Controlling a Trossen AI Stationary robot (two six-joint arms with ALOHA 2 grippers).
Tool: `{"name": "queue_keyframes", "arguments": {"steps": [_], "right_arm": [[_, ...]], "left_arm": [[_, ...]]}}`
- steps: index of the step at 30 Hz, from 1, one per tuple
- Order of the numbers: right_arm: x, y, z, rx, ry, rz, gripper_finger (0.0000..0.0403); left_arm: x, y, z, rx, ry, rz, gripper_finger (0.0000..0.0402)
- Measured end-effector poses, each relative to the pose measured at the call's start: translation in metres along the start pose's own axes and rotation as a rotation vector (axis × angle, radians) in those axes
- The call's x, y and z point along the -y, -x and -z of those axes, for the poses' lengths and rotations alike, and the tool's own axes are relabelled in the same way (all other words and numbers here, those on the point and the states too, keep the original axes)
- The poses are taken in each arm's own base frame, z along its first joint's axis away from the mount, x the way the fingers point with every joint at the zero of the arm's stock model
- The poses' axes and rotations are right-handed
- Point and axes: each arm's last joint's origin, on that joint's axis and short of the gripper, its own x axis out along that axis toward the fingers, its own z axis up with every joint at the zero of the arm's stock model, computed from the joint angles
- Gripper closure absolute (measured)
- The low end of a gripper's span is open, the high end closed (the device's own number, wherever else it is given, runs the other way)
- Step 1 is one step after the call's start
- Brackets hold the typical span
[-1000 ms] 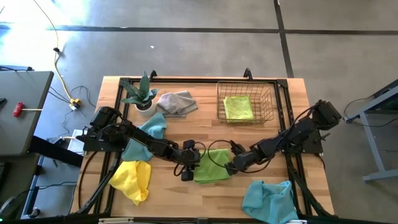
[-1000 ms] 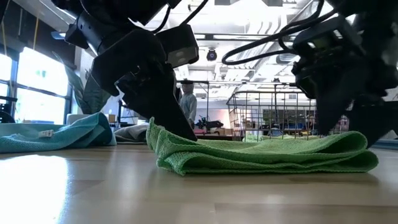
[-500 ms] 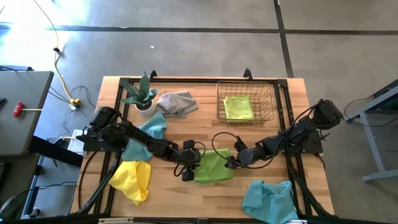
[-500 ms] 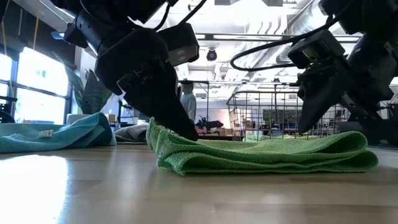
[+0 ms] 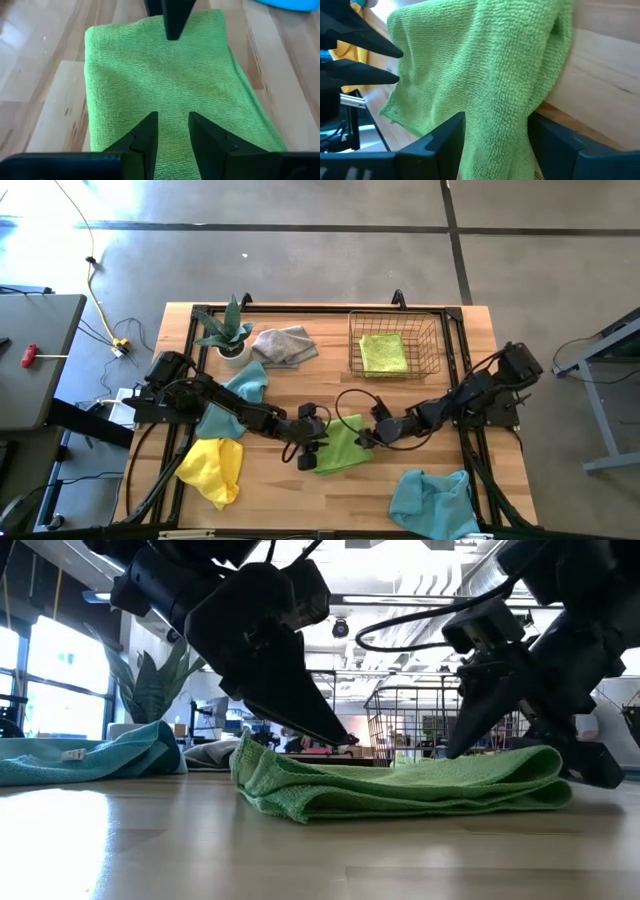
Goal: Fold microfiber towels
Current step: Put the folded green microfiber towel into the wire basket
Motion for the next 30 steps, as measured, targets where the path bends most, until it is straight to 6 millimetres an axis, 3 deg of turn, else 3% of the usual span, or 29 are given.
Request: {"name": "queue_keyframes", "arguments": {"steps": [9,17,25,30], "right_arm": [[0.004,-0.009,0.001,0.024,-0.001,-0.001,0.0254],[0.005,-0.009,0.0,0.041,0.024,0.013,0.0388],[-0.001,-0.003,-0.002,0.066,0.103,0.038,0.0399],[-0.031,0.012,-0.006,0.065,0.215,0.144,0.0401]], "left_arm": [[-0.001,0.0,0.0,0.009,0.0,-0.031,0.0303],[-0.001,0.0,0.0,0.009,-0.001,-0.04,0.0303],[0.0,0.014,-0.011,0.035,-0.024,-0.027,0.0303],[0.0,0.039,-0.018,-0.001,-0.048,-0.033,0.0303]]}}
